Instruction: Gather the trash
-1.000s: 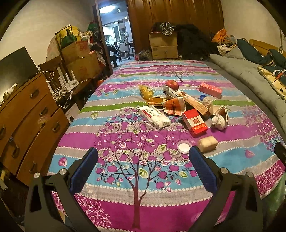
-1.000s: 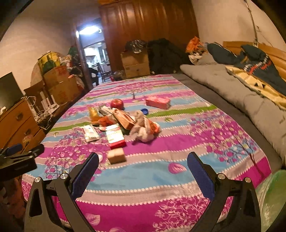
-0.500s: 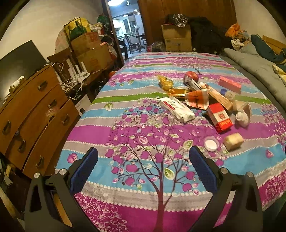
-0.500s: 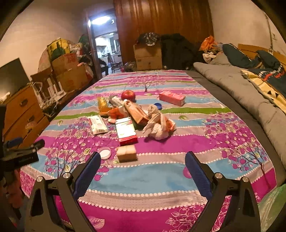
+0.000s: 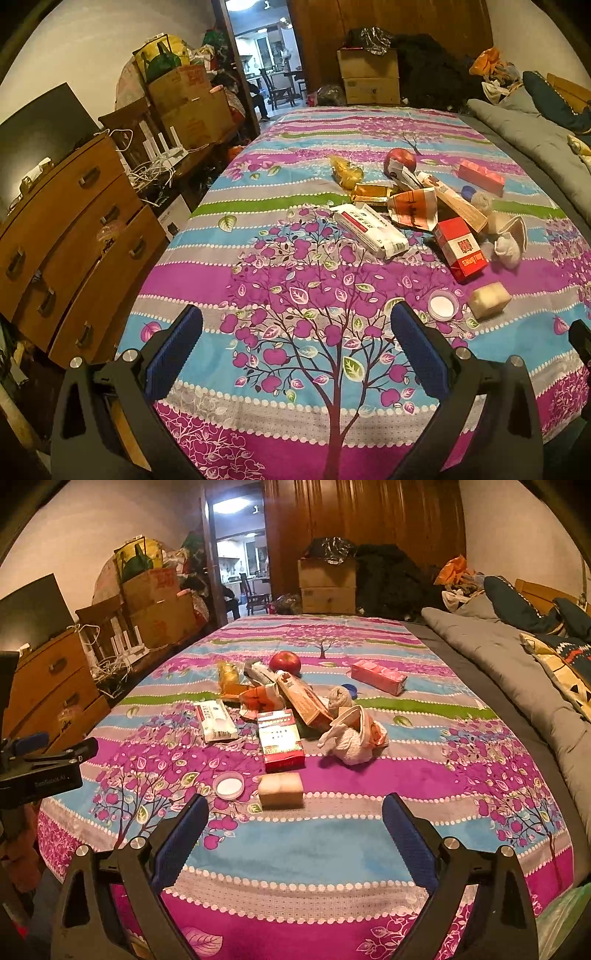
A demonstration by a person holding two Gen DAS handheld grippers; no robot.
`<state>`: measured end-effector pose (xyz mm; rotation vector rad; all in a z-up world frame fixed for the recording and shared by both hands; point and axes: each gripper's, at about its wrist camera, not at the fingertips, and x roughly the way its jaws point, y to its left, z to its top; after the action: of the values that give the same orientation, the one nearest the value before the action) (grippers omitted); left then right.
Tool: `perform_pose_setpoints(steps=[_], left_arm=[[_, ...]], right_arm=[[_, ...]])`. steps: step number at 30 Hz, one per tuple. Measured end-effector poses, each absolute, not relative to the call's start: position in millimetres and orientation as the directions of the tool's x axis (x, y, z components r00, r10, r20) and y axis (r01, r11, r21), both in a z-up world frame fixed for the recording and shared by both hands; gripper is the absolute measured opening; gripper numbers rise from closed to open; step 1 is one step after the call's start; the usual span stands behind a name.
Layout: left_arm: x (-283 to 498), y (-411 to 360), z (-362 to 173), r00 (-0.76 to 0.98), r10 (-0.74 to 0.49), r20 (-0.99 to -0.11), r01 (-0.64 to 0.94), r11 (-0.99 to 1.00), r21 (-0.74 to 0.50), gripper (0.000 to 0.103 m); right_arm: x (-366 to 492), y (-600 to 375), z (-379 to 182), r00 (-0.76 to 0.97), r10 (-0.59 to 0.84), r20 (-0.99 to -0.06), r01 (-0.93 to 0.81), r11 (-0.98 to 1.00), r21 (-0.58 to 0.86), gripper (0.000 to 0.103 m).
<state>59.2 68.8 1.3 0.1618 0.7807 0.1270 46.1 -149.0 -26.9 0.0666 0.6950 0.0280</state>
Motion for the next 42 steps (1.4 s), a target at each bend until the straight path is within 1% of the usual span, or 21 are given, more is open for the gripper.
perform_pose_setpoints(steps=[13, 17, 26, 30, 34, 36, 39, 42], left_arm=[[62.4, 73.5, -2.4, 0.693, 0.182, -0.698, -0.065, 0.98, 0.19, 0.098], [63.9, 76.2, -2.5, 0.691, 0.184, -0.699, -0.069, 0.98, 0.189, 0.098], [69.4, 83.1, -6.1, 0.679, 0.193, -0.709, -0.085, 0.979, 0.186, 0.098], [70.6, 88.0, -12.5, 0.664, 0.202, -0.72, -0.092, 0.978, 0.189, 0.098], [73.4, 92.2, -23.2, 0.64, 0.208, -0.739, -0.096, 0.977, 0.191, 0.098], [75.2, 93.6, -27.7, 0.63, 0.209, -0.748, -0.097, 0.977, 0.19, 0.098], [79.7, 95.4, -32.5, 0.621, 0.211, -0.755, -0.101, 0.976, 0.191, 0.098], [86.3, 99.0, -38.1, 0.608, 0.206, -0.767, -0.105, 0.978, 0.179, 0.098]], right_arm=[[60.8, -140.4, -44.8, 0.728, 0.073, -0.682, -0.036, 0.997, 0.069, 0.095], [70.3, -134.9, -49.2, 0.719, 0.068, -0.691, -0.054, 0.998, 0.042, 0.095], [86.6, -127.8, -48.3, 0.722, 0.08, -0.687, -0.076, 0.996, 0.036, 0.095], [95.5, -125.5, -57.1, 0.705, 0.086, -0.704, -0.093, 0.995, 0.029, 0.095], [122.2, -125.0, -78.9, 0.656, 0.083, -0.75, -0.094, 0.995, 0.028, 0.086], [140.3, -125.1, -93.4, 0.621, 0.072, -0.78, -0.085, 0.996, 0.024, 0.084], [162.5, -129.1, -113.2, 0.58, 0.056, -0.813, -0.055, 0.998, 0.029, 0.076], [176.5, -133.1, -126.0, 0.552, 0.097, -0.828, -0.052, 0.995, 0.082, 0.076]])
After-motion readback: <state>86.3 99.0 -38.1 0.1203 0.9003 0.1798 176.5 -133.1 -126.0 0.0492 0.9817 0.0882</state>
